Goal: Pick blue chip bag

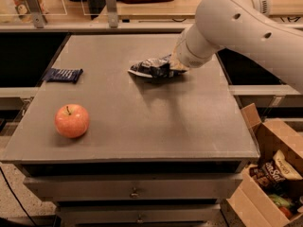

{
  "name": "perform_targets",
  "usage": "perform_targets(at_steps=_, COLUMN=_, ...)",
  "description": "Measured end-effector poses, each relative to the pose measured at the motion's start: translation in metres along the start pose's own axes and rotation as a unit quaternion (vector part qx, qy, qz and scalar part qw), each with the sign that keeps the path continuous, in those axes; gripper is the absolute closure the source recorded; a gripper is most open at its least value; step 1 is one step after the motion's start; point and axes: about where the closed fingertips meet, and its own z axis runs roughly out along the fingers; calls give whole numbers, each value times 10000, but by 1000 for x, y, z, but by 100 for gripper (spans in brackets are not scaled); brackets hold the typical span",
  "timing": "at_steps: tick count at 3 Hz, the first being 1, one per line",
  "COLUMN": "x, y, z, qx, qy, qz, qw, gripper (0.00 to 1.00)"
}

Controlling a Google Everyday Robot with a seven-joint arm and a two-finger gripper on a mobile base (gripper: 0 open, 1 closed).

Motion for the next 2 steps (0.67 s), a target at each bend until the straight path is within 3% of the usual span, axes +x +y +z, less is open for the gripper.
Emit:
perform_targets(at_steps=1, x=-8, y=4, z=-19, qx=39, qy=-122, qz=142, qw=9998, gripper=100)
perform_targets(at_steps=2, x=-17, y=-2, z=-45, qx=161, qy=-176, qz=151, qw=9996, gripper=100)
